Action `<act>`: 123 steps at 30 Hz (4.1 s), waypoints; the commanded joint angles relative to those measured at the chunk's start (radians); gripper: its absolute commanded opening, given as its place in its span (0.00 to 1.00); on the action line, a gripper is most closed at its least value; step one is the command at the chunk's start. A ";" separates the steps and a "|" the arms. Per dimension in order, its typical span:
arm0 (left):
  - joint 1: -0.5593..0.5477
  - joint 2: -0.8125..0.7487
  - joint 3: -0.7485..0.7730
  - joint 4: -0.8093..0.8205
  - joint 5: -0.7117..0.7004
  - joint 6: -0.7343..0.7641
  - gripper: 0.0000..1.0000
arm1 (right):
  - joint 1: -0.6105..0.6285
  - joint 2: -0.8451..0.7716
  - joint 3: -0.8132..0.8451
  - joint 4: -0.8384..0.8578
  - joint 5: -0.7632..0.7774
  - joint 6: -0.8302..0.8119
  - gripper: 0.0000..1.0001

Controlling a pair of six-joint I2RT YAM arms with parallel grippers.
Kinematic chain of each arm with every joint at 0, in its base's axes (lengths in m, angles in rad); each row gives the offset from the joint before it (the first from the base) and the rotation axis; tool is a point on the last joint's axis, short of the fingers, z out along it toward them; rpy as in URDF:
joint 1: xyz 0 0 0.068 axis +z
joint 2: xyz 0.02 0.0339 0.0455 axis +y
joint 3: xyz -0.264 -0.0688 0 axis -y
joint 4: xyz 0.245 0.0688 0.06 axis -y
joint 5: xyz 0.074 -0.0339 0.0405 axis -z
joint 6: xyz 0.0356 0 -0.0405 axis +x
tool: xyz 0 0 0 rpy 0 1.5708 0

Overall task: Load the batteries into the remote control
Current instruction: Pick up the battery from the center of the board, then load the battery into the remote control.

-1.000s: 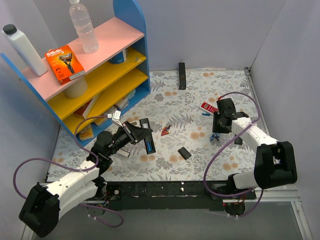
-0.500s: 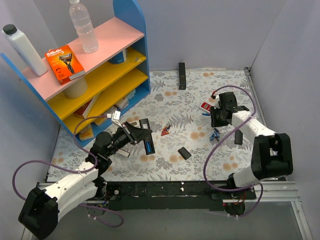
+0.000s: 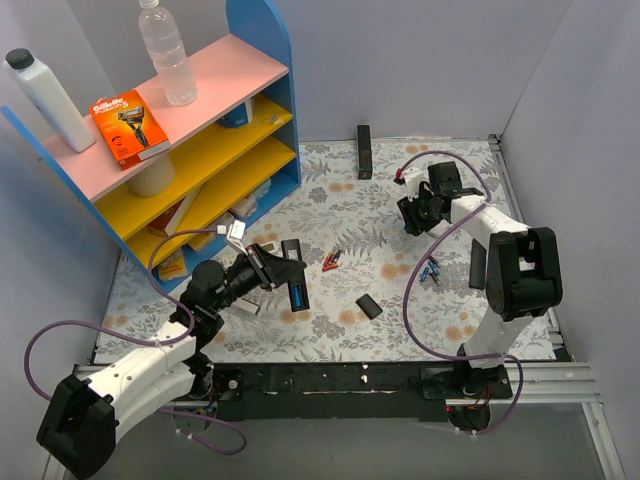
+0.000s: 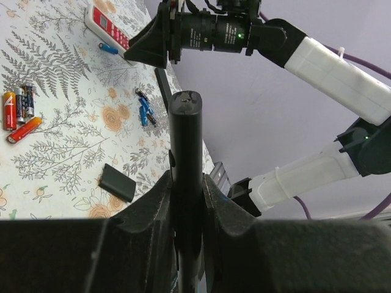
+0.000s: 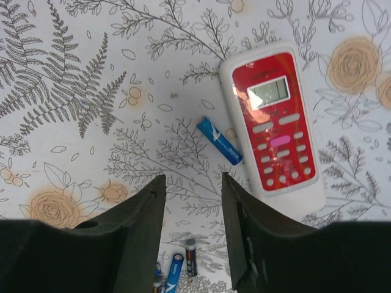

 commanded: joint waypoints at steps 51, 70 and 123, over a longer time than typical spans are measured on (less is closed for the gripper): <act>-0.001 -0.003 0.076 -0.020 0.055 0.020 0.00 | 0.049 0.094 -0.030 -0.035 -0.031 -0.020 0.10; -0.002 0.080 0.056 0.095 0.016 -0.026 0.00 | 0.326 -0.228 -0.131 -0.035 0.087 0.462 0.01; -0.055 0.261 0.008 0.376 -0.232 -0.032 0.00 | 0.868 -0.306 0.166 -0.286 0.161 1.103 0.01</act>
